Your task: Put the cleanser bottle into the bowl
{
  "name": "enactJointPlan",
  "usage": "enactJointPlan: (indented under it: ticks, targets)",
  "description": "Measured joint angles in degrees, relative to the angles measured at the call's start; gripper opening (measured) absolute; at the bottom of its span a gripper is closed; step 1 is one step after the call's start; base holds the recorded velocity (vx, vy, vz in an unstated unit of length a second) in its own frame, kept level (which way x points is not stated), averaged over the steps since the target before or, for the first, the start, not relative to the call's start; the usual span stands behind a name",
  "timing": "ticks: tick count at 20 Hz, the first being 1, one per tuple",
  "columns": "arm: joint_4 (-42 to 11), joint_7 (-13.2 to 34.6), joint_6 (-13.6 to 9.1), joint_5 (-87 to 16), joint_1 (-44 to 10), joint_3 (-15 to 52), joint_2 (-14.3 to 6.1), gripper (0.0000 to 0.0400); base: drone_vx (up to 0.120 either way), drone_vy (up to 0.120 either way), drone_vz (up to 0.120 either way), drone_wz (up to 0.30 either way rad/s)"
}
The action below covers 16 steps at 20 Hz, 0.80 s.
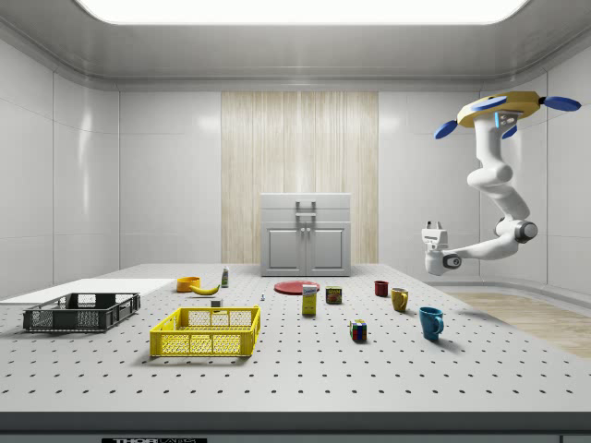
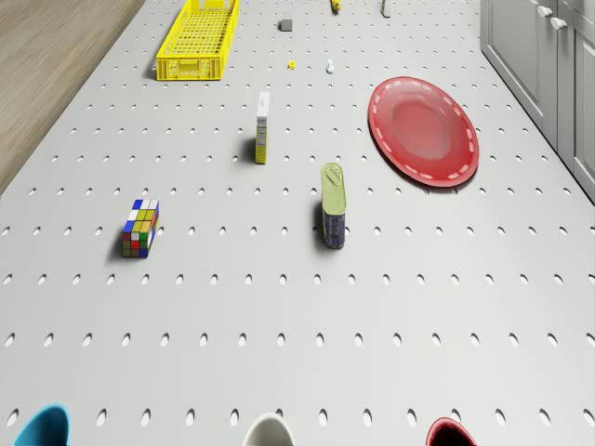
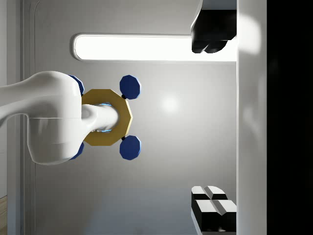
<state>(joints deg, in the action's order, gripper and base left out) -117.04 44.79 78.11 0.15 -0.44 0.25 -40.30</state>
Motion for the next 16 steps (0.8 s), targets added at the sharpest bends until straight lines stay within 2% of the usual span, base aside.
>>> enactJointPlan:
  ticks: [16]
  targets:
    - [-0.4,0.0,0.6,-0.2,-0.1,0.2,-0.4,0.0400,0.120,-0.120,0.000,0.000]
